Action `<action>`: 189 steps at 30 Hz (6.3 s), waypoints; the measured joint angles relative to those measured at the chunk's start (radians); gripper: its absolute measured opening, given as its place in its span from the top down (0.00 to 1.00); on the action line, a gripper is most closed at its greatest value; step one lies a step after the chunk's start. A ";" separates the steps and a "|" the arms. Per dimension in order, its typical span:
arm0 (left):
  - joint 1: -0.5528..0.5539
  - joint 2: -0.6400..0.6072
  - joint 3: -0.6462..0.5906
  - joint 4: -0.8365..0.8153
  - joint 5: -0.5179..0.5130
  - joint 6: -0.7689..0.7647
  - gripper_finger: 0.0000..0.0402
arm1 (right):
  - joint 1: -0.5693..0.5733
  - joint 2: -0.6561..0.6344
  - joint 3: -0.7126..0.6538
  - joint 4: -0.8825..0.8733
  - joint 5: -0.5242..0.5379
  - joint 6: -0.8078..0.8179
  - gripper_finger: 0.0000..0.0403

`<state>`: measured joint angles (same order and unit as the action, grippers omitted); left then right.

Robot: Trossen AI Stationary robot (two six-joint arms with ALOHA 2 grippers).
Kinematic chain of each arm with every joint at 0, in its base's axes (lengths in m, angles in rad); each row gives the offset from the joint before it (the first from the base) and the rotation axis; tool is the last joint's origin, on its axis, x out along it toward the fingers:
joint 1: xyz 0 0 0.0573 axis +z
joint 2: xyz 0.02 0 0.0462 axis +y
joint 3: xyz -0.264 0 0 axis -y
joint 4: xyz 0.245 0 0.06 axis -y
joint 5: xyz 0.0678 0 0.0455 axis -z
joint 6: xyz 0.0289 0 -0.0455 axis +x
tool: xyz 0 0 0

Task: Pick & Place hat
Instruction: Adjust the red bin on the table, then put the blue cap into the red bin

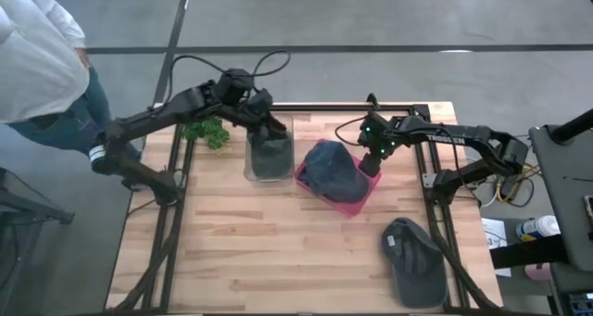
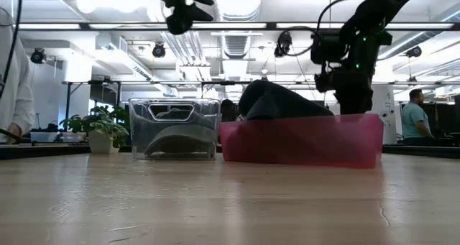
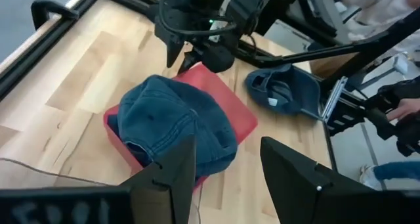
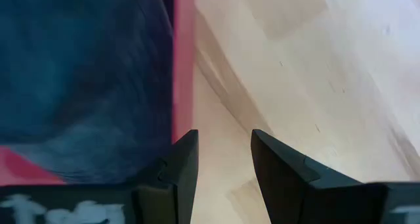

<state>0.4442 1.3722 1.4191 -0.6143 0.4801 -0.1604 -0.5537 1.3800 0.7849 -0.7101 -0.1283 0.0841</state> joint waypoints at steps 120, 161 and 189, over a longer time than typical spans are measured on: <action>-0.650 -0.086 -0.804 0.510 -0.536 -0.409 0.59 | 1.102 0.353 0.419 -0.432 -0.264 1.381 0.52; -0.615 -0.184 -0.687 0.551 -0.481 -0.299 0.59 | 0.993 -0.031 0.114 0.137 -0.063 1.209 0.98; -0.583 -0.218 -0.469 0.526 -0.531 -0.381 0.59 | 0.829 0.312 0.689 -0.493 0.261 -0.388 0.98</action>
<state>-0.1390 1.1547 0.9505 -0.0886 -0.0513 -0.5418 0.2753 1.6925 1.4742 -1.2026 0.1331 -0.3038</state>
